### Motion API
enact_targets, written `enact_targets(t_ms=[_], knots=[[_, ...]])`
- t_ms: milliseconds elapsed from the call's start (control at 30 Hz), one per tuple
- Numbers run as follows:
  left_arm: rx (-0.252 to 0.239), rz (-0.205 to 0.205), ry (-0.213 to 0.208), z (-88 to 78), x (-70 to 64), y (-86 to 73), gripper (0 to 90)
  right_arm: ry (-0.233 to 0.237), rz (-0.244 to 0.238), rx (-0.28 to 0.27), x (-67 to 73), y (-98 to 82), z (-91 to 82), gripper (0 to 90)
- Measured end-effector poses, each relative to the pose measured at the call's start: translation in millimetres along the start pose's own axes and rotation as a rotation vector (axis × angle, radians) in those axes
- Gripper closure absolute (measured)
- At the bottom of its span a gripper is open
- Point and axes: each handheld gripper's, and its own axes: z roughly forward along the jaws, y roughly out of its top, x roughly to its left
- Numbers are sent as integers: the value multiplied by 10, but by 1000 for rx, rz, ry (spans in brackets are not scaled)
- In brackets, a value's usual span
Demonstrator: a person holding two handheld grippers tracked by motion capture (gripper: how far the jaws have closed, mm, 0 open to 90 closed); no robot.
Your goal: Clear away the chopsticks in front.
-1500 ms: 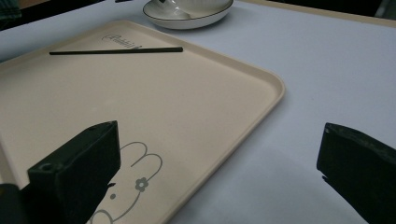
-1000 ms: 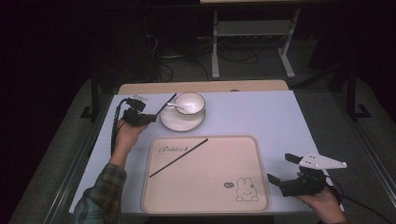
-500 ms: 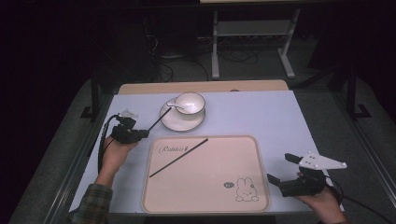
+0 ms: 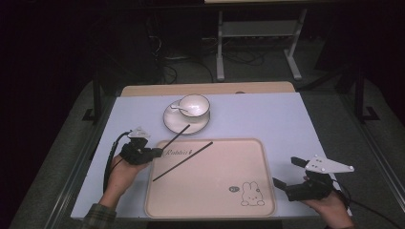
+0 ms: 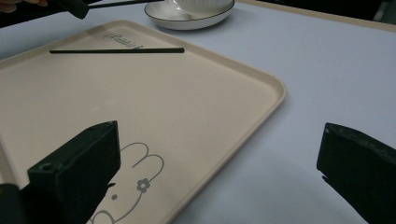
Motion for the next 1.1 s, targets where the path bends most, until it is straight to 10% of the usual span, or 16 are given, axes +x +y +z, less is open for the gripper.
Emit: enact_targets(t_ms=[500, 1100], knots=[[84, 109, -93, 417, -512, 46, 855, 2, 4, -1, -11, -4, 4, 0], [78, 131, -90, 534, -532, 171, 710, 3, 17, -6, -21, -8, 0, 0]])
